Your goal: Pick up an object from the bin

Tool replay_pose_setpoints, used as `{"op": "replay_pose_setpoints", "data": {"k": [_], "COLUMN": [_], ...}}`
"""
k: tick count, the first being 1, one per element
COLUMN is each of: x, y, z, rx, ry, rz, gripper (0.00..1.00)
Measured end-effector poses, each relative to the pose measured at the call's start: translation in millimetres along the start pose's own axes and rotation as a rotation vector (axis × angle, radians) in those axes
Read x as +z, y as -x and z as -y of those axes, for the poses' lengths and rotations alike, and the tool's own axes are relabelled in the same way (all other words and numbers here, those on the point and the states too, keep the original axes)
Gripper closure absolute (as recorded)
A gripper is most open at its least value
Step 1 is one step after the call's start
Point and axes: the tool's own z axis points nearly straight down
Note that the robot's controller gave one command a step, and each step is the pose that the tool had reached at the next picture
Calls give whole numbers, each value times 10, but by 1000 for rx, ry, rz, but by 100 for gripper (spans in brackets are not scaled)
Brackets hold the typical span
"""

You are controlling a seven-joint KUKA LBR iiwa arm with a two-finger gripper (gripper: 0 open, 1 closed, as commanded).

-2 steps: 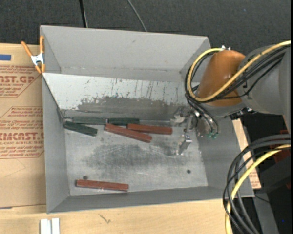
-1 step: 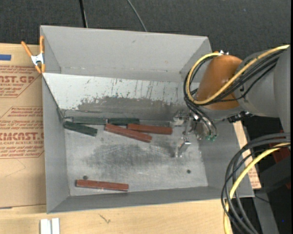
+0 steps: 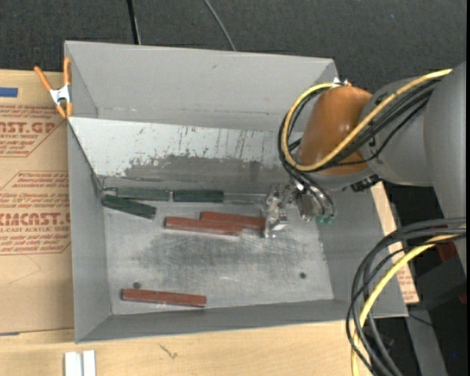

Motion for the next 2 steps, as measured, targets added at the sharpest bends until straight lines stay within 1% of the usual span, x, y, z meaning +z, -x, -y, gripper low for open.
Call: {"op": "replay_pose_setpoints", "data": {"k": [1, 2], "x": [0, -1601], "y": [0, -138], "z": [0, 217], "rx": [0, -40], "ry": [0, 3], "rz": [0, -4], "gripper": [100, 100]}}
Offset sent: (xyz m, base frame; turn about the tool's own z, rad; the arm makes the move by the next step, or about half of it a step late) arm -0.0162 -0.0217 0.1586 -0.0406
